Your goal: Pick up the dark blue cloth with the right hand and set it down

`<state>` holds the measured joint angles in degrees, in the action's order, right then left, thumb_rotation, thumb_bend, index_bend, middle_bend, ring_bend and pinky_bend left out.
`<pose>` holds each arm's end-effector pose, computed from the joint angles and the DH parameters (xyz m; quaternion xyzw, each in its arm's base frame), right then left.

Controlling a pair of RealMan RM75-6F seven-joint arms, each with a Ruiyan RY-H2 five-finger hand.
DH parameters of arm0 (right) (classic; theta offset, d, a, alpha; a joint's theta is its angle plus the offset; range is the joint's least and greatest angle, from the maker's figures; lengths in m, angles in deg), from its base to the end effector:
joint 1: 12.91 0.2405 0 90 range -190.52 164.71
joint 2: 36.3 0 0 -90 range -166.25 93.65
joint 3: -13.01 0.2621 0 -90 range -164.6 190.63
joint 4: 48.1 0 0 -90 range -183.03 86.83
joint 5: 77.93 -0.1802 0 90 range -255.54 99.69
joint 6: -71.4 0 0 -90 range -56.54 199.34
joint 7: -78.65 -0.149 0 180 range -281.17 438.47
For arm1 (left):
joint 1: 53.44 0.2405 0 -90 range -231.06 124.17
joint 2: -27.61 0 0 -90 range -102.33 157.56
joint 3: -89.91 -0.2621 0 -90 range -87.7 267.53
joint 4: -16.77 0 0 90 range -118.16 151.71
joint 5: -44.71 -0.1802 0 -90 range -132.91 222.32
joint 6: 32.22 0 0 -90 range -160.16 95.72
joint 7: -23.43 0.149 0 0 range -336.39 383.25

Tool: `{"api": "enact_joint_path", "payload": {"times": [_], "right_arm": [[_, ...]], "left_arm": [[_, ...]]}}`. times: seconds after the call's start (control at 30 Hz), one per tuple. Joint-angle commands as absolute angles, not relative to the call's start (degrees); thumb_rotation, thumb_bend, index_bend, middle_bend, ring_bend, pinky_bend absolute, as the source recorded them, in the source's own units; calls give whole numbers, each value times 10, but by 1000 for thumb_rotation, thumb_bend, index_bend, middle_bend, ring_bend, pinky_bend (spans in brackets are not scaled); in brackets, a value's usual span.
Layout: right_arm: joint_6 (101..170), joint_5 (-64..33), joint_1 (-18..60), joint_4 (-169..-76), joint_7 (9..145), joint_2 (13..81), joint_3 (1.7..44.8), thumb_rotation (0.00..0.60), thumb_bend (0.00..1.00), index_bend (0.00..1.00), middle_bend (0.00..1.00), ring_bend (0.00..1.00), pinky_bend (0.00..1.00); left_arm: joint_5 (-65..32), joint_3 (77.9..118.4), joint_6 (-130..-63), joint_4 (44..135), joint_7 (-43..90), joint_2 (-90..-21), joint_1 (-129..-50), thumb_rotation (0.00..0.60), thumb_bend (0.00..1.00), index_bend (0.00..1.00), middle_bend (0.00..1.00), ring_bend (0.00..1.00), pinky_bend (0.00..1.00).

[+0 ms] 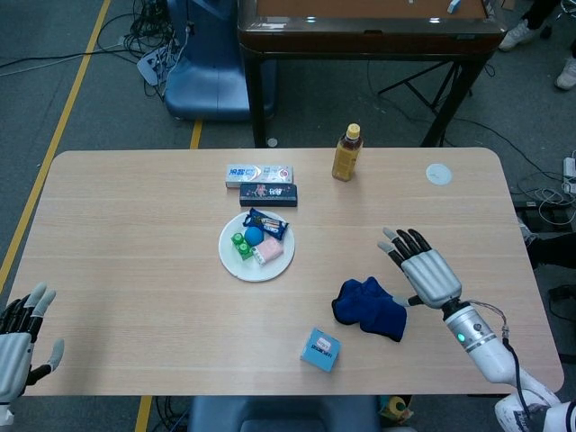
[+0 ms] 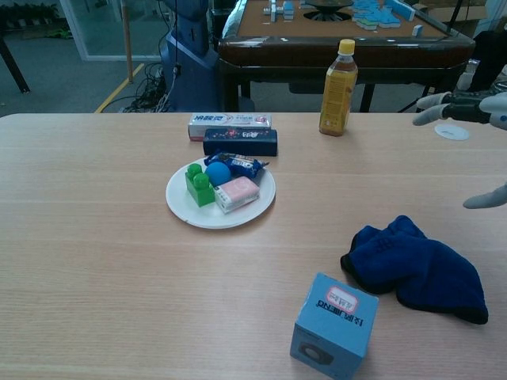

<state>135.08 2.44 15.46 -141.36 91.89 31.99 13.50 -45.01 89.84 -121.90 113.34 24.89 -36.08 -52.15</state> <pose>-0.2376 -0.2803 0.1120 0.7597 -0.3255 0.3153 0.4664 -0.3001 0.1421 0.1864 -0.5788 -0.4090 -0.3899 0.5879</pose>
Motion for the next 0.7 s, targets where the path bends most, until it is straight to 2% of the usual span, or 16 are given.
{"api": "enact_joint_path", "payload": {"times": [0.03,0.27,0.47,0.7], "right_arm": [[1396,10,118,-1427,936,303,134,600,64,0,14,0,20],[1488,9,49,-1436,954,292,125,600,78,0,48,0,20],[1541,13,1,-1449,962,282,116,600,77,0,57,0,20],[1548,24,-21,-1444,950,279,111,600,77,0,67,0,20]], "left_arm": [[-452,901,-1217,1130,250,-365,-526,600,418,54,0,14,28],[-456,907,-1207,1124,255,-376,-540,600,419,54,0,14,28],[-460,909,-1206,1121,259,-382,-547,600,419,54,0,14,28],[-458,910,-1202,1125,264,-382,-552,600,419,54,0,14,28]]}}
